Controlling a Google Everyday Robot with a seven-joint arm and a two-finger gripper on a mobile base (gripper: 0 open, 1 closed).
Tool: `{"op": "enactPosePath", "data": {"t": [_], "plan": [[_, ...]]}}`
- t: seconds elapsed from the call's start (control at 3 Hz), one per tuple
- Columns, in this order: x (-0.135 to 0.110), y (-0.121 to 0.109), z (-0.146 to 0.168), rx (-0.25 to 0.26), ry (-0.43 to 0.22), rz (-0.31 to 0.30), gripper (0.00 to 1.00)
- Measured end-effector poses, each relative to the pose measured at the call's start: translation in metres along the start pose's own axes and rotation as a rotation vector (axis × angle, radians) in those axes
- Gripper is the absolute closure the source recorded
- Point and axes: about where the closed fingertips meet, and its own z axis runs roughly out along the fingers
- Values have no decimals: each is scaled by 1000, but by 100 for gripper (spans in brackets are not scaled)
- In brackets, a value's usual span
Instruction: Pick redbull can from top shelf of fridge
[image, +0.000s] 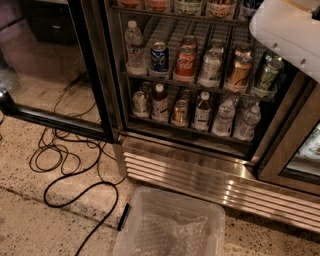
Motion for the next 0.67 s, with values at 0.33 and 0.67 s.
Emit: {"op": "enactPosePath", "data": {"t": [0.33, 0.67], "plan": [[1, 3, 9, 10, -4, -3, 44], [7, 0, 13, 15, 20, 25, 63]]}}
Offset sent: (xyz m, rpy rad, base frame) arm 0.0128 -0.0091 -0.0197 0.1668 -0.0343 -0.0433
